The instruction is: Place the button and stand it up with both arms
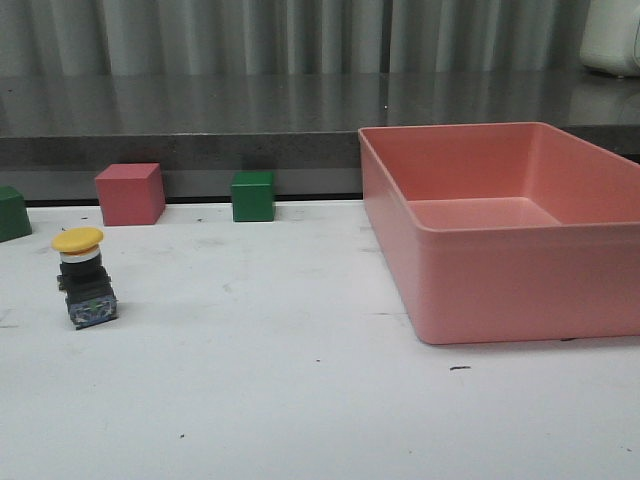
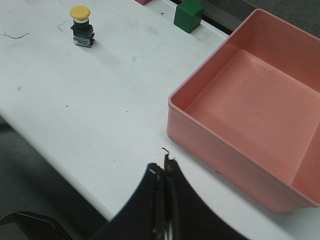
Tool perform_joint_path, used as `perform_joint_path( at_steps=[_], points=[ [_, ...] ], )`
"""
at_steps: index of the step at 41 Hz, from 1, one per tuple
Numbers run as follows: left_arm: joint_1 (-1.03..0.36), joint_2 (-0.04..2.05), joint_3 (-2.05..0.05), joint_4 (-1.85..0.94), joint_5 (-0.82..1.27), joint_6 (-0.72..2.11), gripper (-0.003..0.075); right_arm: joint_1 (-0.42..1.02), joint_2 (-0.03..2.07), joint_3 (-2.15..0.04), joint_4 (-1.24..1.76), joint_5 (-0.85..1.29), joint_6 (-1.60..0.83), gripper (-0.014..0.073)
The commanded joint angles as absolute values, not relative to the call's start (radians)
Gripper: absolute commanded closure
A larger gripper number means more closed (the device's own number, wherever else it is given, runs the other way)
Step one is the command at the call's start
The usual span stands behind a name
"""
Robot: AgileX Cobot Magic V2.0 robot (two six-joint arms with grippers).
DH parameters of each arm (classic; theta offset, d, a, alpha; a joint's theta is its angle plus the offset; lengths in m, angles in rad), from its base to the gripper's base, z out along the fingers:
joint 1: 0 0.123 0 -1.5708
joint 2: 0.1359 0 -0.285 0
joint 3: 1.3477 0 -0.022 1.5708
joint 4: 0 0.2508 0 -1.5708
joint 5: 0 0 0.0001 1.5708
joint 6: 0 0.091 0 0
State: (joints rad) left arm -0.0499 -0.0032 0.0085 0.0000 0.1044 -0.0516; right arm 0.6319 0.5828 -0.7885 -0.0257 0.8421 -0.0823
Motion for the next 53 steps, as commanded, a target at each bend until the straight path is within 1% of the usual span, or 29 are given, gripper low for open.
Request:
perform_joint_path(
  at_steps=[1,21,25,28,32,37,43,48,53],
  points=[
    [-0.05,-0.028,0.023,-0.006,0.022,-0.061,0.074,0.628,0.583,-0.811,-0.028,0.774,-0.086,0.0662],
    [-0.05,-0.028,0.023,-0.006,0.022,-0.061,0.074,0.628,0.583,-0.805,-0.035,0.771,-0.086,0.0662],
    [-0.05,-0.028,0.023,-0.006,0.022,-0.061,0.074,0.603,0.561,-0.773,-0.071,0.735,-0.086,0.0662],
    [-0.05,-0.028,0.023,-0.006,0.022,-0.061,0.074,0.546,0.522,-0.723,-0.07,0.658,-0.086,0.0662],
    [-0.05,-0.028,0.023,-0.006,0.022,-0.061,0.074,0.452,0.451,-0.621,-0.065,0.504,-0.086,0.0662],
    [-0.05,-0.028,0.023,-0.006,0.022,-0.061,0.074,0.319,0.322,-0.446,-0.009,0.286,-0.086,0.0662],
    [-0.05,-0.028,0.023,-0.006,0.022,-0.061,0.074,0.198,0.166,-0.251,0.0,0.094,-0.086,0.0662],
    [-0.05,-0.028,0.023,-0.006,0.022,-0.061,0.074,0.144,0.068,-0.114,0.0,0.0,-0.086,0.0662],
    [-0.05,-0.028,0.023,-0.006,0.022,-0.061,0.074,0.106,0.017,-0.016,0.0,-0.085,-0.086,0.0662]
  ],
)
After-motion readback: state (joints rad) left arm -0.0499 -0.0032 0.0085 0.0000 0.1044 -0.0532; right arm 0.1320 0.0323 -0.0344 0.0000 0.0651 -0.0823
